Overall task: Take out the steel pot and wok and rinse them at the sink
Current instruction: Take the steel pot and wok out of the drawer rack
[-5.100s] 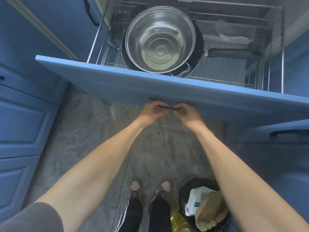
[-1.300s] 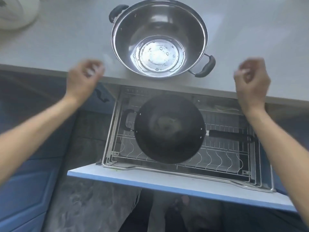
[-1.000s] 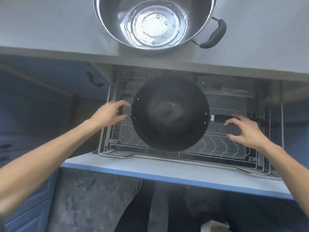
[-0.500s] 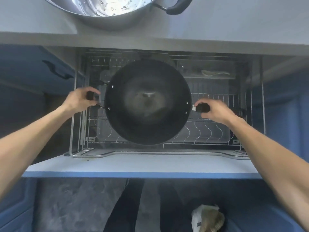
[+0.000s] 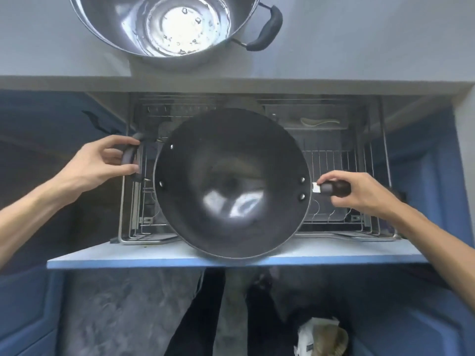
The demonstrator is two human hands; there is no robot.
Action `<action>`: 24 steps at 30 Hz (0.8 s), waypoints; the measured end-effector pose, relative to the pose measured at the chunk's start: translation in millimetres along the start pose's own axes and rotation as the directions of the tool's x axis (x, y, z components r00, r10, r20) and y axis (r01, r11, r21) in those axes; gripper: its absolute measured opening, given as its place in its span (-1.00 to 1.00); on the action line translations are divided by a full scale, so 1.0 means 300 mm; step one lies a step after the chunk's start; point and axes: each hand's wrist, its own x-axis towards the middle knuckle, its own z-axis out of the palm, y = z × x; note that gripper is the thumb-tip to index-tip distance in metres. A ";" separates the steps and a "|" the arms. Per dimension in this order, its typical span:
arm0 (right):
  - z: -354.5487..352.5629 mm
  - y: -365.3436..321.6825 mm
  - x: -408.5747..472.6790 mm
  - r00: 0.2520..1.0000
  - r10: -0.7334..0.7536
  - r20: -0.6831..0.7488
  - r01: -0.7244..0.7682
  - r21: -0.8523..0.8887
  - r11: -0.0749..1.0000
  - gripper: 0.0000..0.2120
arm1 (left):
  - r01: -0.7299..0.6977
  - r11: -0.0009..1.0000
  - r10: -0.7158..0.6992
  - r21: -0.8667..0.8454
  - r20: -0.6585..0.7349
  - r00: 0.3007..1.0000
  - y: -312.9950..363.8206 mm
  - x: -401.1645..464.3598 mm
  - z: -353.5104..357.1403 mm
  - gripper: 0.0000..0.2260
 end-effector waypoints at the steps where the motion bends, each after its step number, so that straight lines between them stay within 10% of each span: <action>1: -0.026 -0.017 -0.032 1.000 0.001 -0.004 -0.001 -0.001 1.000 -0.54 | -0.019 1.000 0.019 -0.011 -0.005 1.000 0.032 -0.023 -0.024 -0.61; 14: -0.413 -0.196 -0.621 0.989 0.121 -0.087 -0.121 0.008 0.993 -0.45 | -0.211 0.977 0.213 -0.034 0.233 0.949 0.418 -0.324 -0.210 -0.61; 24: -0.853 0.002 -0.821 0.881 0.242 -0.407 -0.218 0.105 0.970 -0.39 | -0.430 0.880 0.470 -0.200 0.247 0.847 1.181 -0.012 -0.044 -0.77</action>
